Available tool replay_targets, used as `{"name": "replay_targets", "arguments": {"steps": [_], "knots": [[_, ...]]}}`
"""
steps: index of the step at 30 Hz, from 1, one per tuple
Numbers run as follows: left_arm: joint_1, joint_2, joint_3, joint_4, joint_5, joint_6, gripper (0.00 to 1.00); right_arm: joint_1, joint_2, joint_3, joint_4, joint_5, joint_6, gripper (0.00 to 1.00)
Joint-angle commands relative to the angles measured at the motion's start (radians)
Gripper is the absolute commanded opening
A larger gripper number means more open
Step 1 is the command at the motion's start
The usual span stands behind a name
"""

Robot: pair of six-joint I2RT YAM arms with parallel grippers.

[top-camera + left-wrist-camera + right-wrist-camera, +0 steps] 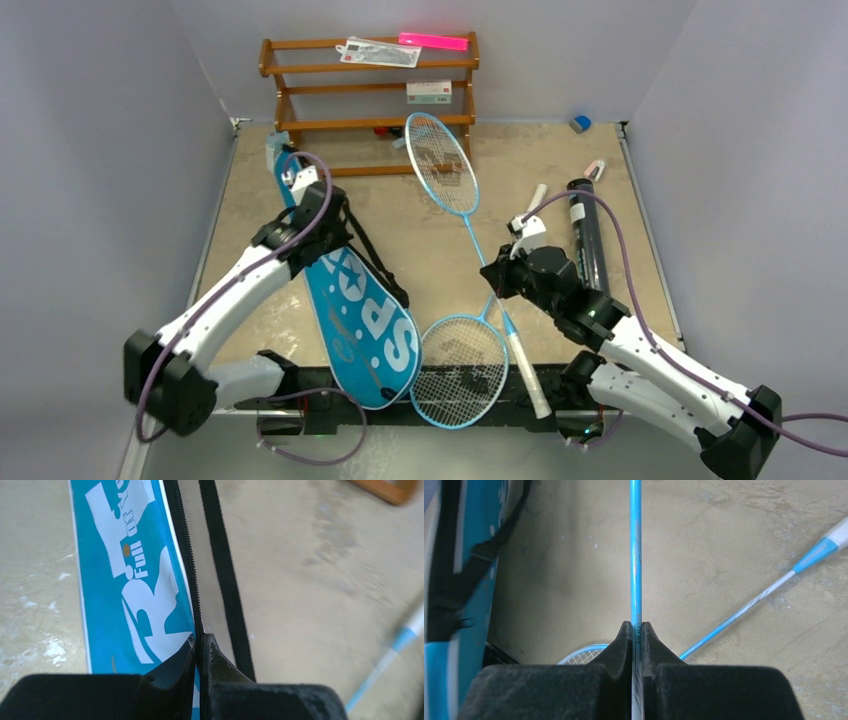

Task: Pack up the badminton gear
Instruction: Adjust the racket bag at the center of the board.

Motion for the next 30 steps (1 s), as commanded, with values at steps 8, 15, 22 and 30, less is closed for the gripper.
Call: {"name": "replay_targets", "arguments": {"steps": [8, 15, 22, 30], "knots": [[-0.002, -0.395, -0.228, 0.327, 0.464, 0.335, 0.0, 0.001, -0.024, 0.146, -0.044, -0.221, -0.118, 0.0], [-0.002, -0.402, -0.173, 0.296, 0.556, 0.386, 0.0, 0.001, -0.089, 0.152, 0.094, -0.21, -0.21, 0.0], [-0.002, -0.355, 0.003, 0.184, 0.579, 0.506, 0.0, 0.001, -0.043, 0.189, 0.225, -0.139, -0.296, 0.0], [-0.002, -0.253, 0.234, 0.047, 0.601, 0.66, 0.0, 0.0, 0.091, 0.218, 0.571, -0.096, -0.55, 0.0]]}}
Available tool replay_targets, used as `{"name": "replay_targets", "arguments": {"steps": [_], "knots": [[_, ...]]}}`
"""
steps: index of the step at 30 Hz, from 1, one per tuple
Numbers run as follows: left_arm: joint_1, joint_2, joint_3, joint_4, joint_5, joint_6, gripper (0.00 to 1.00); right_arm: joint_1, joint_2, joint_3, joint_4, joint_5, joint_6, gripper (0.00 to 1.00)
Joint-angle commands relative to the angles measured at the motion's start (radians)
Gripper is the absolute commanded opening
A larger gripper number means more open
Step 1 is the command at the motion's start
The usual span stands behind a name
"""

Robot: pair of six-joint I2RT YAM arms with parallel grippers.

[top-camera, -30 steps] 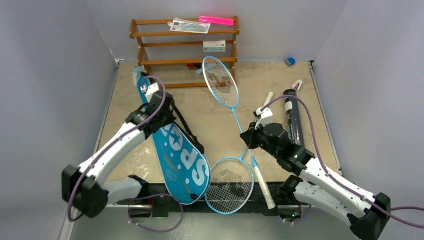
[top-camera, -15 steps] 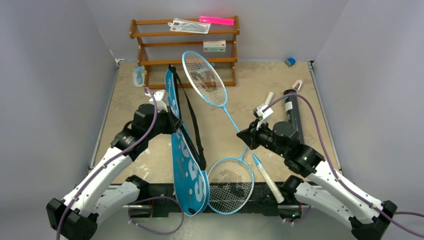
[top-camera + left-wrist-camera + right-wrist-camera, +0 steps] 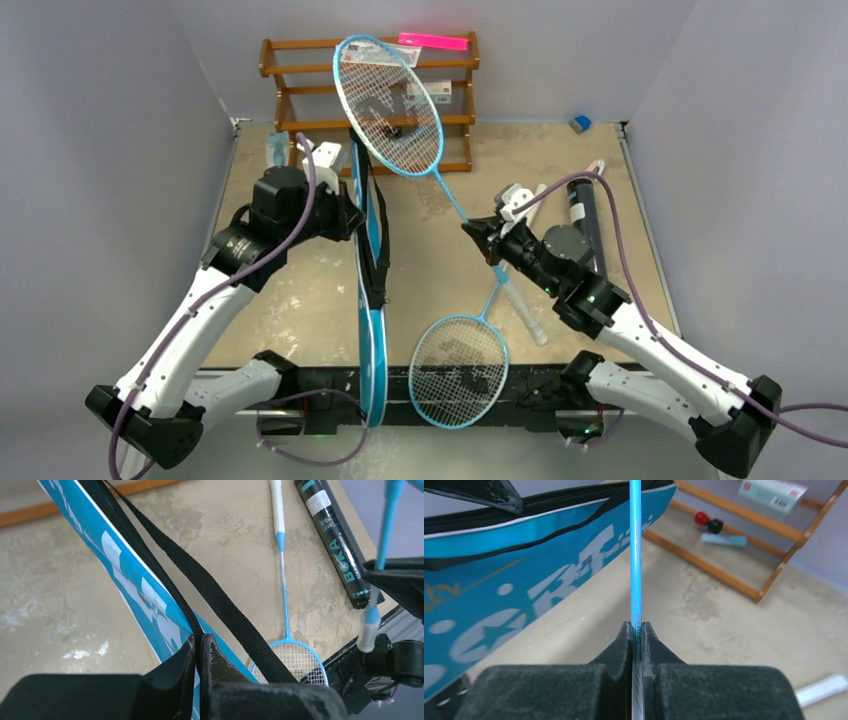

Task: Pack up the badminton gear
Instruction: Adjust the racket bag at the center of the board.

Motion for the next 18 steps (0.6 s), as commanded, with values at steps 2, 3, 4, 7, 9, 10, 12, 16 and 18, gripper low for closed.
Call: {"name": "replay_targets", "arguments": {"steps": [2, 3, 4, 7, 9, 10, 12, 16, 18], "knots": [[-0.001, 0.007, 0.104, 0.011, 0.097, 0.18, 0.0, 0.001, 0.048, 0.082, 0.342, 0.063, -0.219, 0.0], [-0.001, 0.006, 0.1, 0.012, 0.145, 0.211, 0.0, 0.002, 0.054, 0.088, 0.367, 0.075, -0.244, 0.0], [-0.001, 0.004, 0.094, 0.011, 0.187, 0.245, 0.0, 0.001, 0.06, 0.093, 0.379, 0.092, -0.262, 0.0], [-0.001, -0.008, 0.045, 0.019, 0.311, 0.359, 0.0, 0.001, 0.058, 0.114, 0.368, 0.147, -0.29, 0.0], [-0.002, -0.036, 0.003, 0.031, 0.439, 0.492, 0.0, 0.001, 0.04, 0.096, 0.374, 0.176, -0.302, 0.0], [-0.003, -0.06, -0.021, 0.052, 0.457, 0.529, 0.0, 0.001, 0.03, 0.084, 0.382, 0.185, -0.305, 0.0], [-0.003, -0.11, -0.053, 0.098, 0.474, 0.582, 0.0, 0.001, 0.011, 0.064, 0.39, 0.217, -0.306, 0.0], [-0.003, -0.133, -0.027, 0.1, 0.561, 0.655, 0.0, 0.001, -0.022, 0.042, 0.384, 0.258, -0.311, 0.0], [-0.002, -0.106, -0.016, 0.1, 0.56, 0.668, 0.0, 0.002, -0.041, 0.03, 0.389, 0.273, -0.315, 0.0]]}}
